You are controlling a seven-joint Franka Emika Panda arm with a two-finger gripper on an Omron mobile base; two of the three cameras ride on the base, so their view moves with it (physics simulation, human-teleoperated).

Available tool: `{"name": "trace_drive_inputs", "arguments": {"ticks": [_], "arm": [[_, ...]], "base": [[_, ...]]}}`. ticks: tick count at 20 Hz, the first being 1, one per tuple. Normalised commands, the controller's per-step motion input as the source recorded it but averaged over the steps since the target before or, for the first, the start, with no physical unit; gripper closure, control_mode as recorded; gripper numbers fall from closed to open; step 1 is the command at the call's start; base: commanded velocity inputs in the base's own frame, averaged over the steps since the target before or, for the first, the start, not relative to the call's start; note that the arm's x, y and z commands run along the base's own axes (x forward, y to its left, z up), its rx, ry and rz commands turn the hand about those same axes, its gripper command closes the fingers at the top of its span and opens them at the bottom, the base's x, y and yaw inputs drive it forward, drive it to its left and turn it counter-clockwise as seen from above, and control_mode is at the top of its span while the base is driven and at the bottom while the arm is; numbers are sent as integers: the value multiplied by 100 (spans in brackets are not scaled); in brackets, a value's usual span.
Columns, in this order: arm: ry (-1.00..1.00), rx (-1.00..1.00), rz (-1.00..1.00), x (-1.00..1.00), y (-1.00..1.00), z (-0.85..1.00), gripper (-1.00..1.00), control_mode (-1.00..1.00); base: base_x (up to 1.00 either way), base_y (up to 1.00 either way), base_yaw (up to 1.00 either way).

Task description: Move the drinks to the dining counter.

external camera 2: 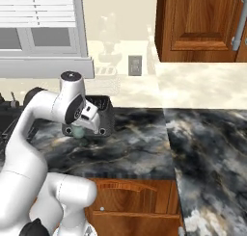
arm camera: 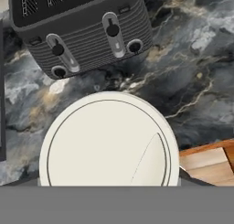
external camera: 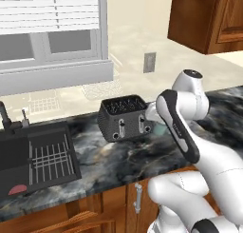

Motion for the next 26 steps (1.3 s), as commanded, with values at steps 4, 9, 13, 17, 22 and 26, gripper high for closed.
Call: {"name": "trace_drive_inputs", "arguments": {"ticks": [4,9,13,17,22,26], "arm": [[0,0,-30,-13,-6,15,100,-100],[0,0,0,0,0,0,100,100],[0,0,0,0,0,0,100,100],[0,0,0,0,0,0,100,100],[0,0,0,0,0,0,100,100],[0,0,0,0,0,0,100,100]], "base": [[0,0,0],[0,-48,-49],[0,-85,-62],[1,-37,-87],[0,-1,-96],[0,-6,-94]]}}
